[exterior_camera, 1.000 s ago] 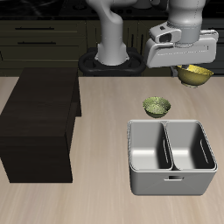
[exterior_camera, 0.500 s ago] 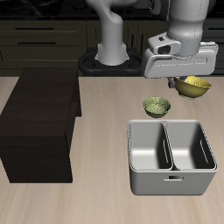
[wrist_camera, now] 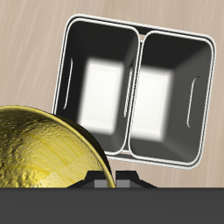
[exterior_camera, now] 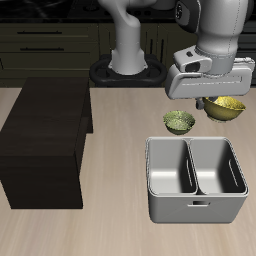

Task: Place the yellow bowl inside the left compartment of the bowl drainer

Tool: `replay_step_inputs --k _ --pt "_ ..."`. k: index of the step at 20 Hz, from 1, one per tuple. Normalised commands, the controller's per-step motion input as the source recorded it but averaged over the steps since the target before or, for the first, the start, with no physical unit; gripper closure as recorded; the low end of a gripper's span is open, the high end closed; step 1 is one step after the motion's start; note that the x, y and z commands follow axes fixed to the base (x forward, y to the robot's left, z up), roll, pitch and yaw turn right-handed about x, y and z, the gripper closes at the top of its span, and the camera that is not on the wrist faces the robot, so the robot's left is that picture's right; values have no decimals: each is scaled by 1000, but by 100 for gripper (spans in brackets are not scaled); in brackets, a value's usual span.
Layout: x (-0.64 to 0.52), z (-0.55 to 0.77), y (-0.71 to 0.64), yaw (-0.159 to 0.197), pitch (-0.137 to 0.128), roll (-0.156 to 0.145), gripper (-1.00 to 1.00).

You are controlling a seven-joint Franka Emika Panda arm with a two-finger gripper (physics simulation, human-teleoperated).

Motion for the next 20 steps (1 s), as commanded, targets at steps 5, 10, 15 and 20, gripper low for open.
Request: replay_step_inputs --k 5,10,15,20 --pt "28 -16 145 3 -6 22 100" --pt "85 -55 -44 -6 0 -17 100" --pt "124 -75 -131 4 6 -31 100" --pt "7 -100 -56 -17 9 7 100"
